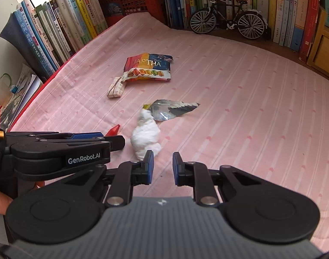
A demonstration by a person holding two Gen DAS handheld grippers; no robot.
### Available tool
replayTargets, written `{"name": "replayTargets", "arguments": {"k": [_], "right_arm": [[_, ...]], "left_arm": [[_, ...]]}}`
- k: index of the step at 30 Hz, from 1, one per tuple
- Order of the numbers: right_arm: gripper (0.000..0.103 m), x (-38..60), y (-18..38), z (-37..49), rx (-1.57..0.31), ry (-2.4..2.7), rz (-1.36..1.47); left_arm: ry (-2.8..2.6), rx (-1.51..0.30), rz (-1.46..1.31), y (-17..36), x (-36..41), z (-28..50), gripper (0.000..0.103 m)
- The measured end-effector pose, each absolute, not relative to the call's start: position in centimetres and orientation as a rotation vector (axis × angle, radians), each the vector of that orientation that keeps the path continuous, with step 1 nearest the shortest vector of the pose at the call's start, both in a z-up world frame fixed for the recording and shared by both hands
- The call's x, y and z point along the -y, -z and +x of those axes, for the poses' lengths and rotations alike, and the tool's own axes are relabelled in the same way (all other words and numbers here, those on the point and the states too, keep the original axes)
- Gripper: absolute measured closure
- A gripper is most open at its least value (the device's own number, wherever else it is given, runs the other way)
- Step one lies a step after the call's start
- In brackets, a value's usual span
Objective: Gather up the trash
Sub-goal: 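Grasp the white tissue with the right tool while the left tool grasps the red crayon, then carry the white tissue and red crayon over the black bin with both tools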
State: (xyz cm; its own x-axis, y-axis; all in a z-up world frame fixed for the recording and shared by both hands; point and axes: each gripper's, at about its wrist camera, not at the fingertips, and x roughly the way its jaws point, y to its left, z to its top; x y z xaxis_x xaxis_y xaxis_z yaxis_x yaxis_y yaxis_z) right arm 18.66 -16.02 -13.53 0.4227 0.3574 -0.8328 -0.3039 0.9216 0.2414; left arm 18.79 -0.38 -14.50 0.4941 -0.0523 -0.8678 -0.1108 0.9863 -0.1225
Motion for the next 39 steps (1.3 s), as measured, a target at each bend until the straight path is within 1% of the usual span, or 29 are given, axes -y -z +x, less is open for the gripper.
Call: {"name": "replayTargets", "arguments": {"k": [1,3,5,6,9,10,11,13,14,15,16,22,29,39], "right_arm": [[0.075,16.3,13.6,18.7,-1.055,-0.41,0.071],[0.073,16.5,13.5,18.7,-1.044,-0.414,0.092],[0.063,16.0,13.4,18.9,-1.03,-0.429,0.085],[0.053,15.7,13.3,19.0,-1.022,-0.439,0.082],[0.046,14.0,13.6,19.7,-1.018,-0.457,0.044],[0.042,13.4,13.9,20.1,-1.033,-0.455,0.025],[0.042,13.0,14.3,20.5,-1.05,-0.455,0.02],[0.043,12.5,14.7,21.0,-1.059,-0.454,0.027],[0.048,12.4,14.7,21.1,-1.06,-0.458,0.02],[0.063,12.2,14.5,21.0,-1.054,-0.464,0.013],[0.068,12.1,14.4,20.8,-1.049,-0.466,0.006],[0.07,12.4,13.0,19.4,-1.026,-0.472,0.016],[0.07,12.7,10.2,16.6,-0.983,-0.45,0.027],[0.07,13.3,5.7,9.7,-0.909,-0.351,0.075]], "left_arm": [[-0.041,-1.059,-0.18,14.4,0.3,18.8,0.093],[-0.055,-1.047,-0.216,14.0,-0.1,18.7,0.094],[-0.068,-1.046,-0.237,13.5,-0.7,18.6,0.094],[-0.08,-1.045,-0.242,13.4,-1.0,18.5,0.094],[-0.125,-1.048,-0.239,13.2,-1.8,18.2,0.094],[-0.139,-1.049,-0.249,13.1,-2.3,18.0,0.094],[-0.148,-1.049,-0.261,13.1,-2.6,17.8,0.094],[-0.163,-1.044,-0.265,12.9,-3.0,17.3,0.094],[-0.169,-1.042,-0.263,12.9,-3.1,17.1,0.094],[-0.176,-1.042,-0.265,12.8,-3.2,16.8,0.094],[-0.181,-1.043,-0.269,12.7,-3.2,16.5,0.094],[-0.183,-1.028,-0.253,11.5,-3.0,14.6,0.094],[-0.179,-0.991,-0.264,8.7,-3.1,11.7,0.094],[-0.092,-0.951,-0.263,4.8,-3.7,4.4,0.094]]}}
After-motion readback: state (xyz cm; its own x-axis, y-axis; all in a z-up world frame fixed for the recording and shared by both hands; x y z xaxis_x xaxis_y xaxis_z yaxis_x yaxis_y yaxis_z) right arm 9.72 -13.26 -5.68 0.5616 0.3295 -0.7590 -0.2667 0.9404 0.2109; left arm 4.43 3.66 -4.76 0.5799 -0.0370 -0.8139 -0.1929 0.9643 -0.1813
